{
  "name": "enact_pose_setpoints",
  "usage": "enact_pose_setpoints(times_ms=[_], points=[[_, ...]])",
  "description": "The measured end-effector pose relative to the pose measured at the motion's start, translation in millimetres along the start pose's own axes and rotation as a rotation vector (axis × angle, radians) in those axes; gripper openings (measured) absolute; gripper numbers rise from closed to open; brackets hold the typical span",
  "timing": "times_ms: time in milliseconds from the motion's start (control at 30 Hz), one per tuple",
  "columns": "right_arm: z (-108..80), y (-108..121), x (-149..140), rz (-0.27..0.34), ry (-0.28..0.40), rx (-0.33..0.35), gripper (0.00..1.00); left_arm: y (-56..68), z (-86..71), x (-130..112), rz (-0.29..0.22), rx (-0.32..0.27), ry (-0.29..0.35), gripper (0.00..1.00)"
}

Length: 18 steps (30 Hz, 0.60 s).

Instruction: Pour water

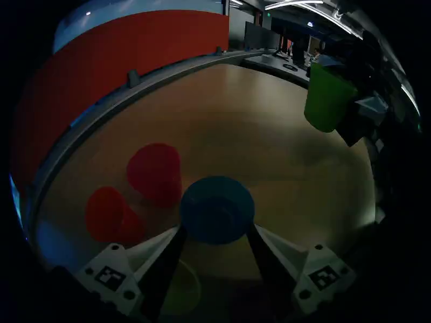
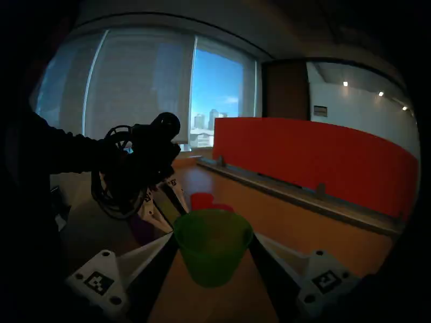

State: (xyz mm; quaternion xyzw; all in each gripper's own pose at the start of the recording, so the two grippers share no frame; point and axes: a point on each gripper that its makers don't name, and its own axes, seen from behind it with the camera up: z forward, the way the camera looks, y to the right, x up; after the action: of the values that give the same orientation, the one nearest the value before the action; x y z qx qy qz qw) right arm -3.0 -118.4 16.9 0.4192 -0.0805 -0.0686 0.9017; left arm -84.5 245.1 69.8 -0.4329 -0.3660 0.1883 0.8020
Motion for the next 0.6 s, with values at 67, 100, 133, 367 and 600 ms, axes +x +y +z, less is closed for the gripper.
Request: enact_pose_setpoints(times_ms=[67, 100, 133, 367, 600], points=[[0.0, -0.1, -0.4, 0.001, 0.0, 0.001, 0.92, -0.7, 0.7, 1.1, 0.004, 0.005, 0.002, 0.8], [0.0, -0.1, -0.6, 0.001, 0.0, 0.001, 0.92, -1.1, 1.1, 1.6, 0.006, 0.007, 0.002, 0.8], [0.0, -0.1, -0.8, 0.001, 0.0, 0.0, 0.92, -1.4, 1.5, 2.1, 0.007, 0.008, 0.003, 0.8], [-0.3, 0.2, -3.0, 0.002, -0.004, 0.001, 0.92, -3.7, 4.1, 5.0, 0.008, 0.017, 0.005, 0.8], [0.6, 0.9, -4.6, 0.005, -0.007, 0.0, 0.92, -5.7, 8.4, 6.9, 0.0, 0.023, -0.001, 0.8]])
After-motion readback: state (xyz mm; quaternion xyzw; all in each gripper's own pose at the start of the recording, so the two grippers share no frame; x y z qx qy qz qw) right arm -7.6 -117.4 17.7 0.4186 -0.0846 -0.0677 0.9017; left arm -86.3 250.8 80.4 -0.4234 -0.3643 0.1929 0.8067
